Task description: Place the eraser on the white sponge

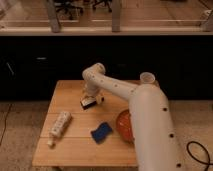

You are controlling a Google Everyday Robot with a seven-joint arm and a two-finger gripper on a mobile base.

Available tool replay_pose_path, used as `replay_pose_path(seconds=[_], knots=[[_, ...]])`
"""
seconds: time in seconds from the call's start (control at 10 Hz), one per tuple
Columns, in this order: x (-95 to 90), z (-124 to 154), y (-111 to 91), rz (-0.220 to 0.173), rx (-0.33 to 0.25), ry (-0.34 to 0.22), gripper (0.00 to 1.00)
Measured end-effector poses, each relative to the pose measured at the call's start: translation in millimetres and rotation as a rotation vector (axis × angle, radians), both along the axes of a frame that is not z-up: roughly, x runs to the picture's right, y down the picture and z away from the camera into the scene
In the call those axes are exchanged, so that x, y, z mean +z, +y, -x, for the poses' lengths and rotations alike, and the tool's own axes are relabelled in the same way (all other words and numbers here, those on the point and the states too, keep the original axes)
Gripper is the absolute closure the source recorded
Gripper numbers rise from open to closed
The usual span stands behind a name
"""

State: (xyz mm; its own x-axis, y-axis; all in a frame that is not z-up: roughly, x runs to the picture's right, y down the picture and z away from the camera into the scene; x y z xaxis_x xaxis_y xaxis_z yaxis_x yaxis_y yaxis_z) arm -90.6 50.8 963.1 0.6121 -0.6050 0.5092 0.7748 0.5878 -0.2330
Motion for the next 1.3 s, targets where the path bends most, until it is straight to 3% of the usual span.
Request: replay_pose_path(seconds=[0.1, 0.3, 0.4, 0.5, 0.9, 1.0, 1.3], knots=[[1.8, -1.4, 1.8, 0.000, 0.004, 0.009, 0.21], [2.9, -0.5, 4.1, -0.008, -0.002, 0.019, 0.34], [2.3, 0.3, 5.6, -0.010, -0.003, 0.021, 0.47], [2.2, -0.7, 6.3, -0.010, -0.001, 0.022, 0.53], [-1.5, -0.5, 5.4, -0.011, -0.002, 0.022, 0.95], [-2.3, 0.0, 5.3, -0.010, -0.002, 0.021, 0.99], [-8.8, 6.0, 4.8, -0.009, -0.012, 0.019, 1.00]])
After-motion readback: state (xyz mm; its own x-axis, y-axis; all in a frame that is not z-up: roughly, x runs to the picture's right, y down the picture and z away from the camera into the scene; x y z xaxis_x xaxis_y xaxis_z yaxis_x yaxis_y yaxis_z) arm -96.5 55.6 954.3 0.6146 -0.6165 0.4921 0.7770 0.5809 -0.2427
